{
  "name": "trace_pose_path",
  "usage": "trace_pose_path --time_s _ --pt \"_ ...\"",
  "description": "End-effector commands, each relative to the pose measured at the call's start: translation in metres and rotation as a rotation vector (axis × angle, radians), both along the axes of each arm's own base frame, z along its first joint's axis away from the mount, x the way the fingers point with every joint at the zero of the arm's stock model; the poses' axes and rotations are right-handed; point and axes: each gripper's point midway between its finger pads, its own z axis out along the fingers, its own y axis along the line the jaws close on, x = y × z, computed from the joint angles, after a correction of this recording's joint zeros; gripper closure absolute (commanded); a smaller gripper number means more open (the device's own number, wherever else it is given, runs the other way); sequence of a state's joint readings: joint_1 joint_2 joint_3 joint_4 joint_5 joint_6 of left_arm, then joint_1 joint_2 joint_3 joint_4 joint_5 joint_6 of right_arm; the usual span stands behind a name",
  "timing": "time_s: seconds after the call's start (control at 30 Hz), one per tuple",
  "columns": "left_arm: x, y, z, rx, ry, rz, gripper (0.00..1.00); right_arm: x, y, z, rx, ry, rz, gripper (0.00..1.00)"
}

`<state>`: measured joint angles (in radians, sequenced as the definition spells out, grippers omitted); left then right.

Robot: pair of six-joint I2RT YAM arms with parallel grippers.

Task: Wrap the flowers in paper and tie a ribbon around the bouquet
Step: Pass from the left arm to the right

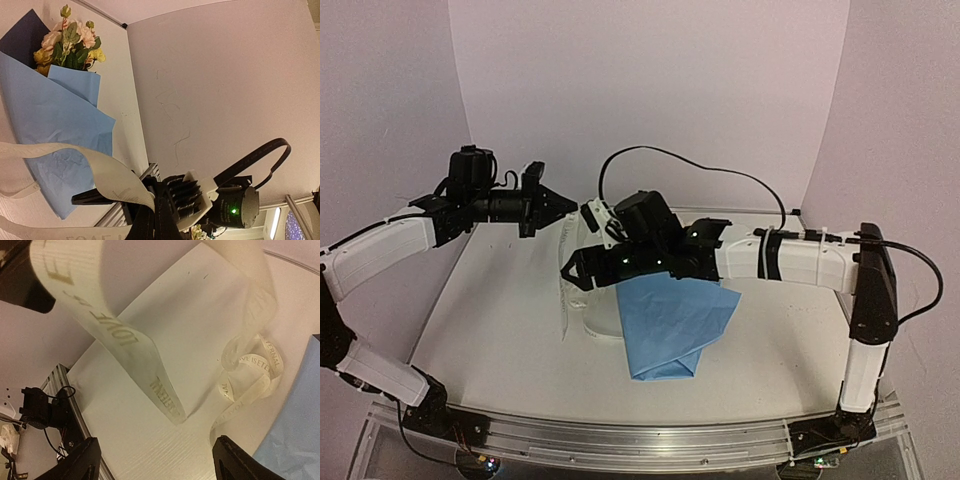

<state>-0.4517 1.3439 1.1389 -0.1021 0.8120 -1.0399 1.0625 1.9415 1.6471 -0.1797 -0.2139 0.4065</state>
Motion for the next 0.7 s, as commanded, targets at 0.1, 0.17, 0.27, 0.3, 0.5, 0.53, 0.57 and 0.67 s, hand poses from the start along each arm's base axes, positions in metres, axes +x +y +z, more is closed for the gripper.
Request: trace_pose_path --time_s 0.1,0.17,0.27,0.3,0.5,0.53,0.57,0.67 --pt "0.002 -0.008 0.053 -0.208 0.017 0.018 1.00 0.027 0.034 0.016 0.097 -0.106 -0.100 0.20" --pt "0.003 -0.008 0.057 -0.219 0.019 0.026 1.00 0.034 0.036 0.017 0.101 -0.128 -0.132 0.19" --pt "0.003 -0.009 0.060 -0.226 0.024 0.029 1.00 0.047 0.035 0.018 0.098 -0.161 -0.194 0.19" --pt "0.003 -0.009 0.060 -0.231 0.027 0.031 1.00 0.051 0.035 0.020 0.097 -0.172 -0.215 0.19" --pt "0.004 -0.006 0.061 -0.252 0.042 0.057 1.00 0.063 0.036 0.027 0.117 -0.198 -0.270 0.23" --pt "0.004 -0.006 0.061 -0.254 0.042 0.058 1.00 0.063 0.038 0.031 0.136 -0.197 -0.271 0.26" --pt "0.005 -0.006 0.061 -0.254 0.044 0.062 1.00 0.063 0.038 0.031 0.142 -0.191 -0.274 0.30" --pt "0.007 -0.005 0.061 -0.265 0.049 0.070 1.00 0.064 0.038 0.031 0.157 -0.184 -0.285 0.49"
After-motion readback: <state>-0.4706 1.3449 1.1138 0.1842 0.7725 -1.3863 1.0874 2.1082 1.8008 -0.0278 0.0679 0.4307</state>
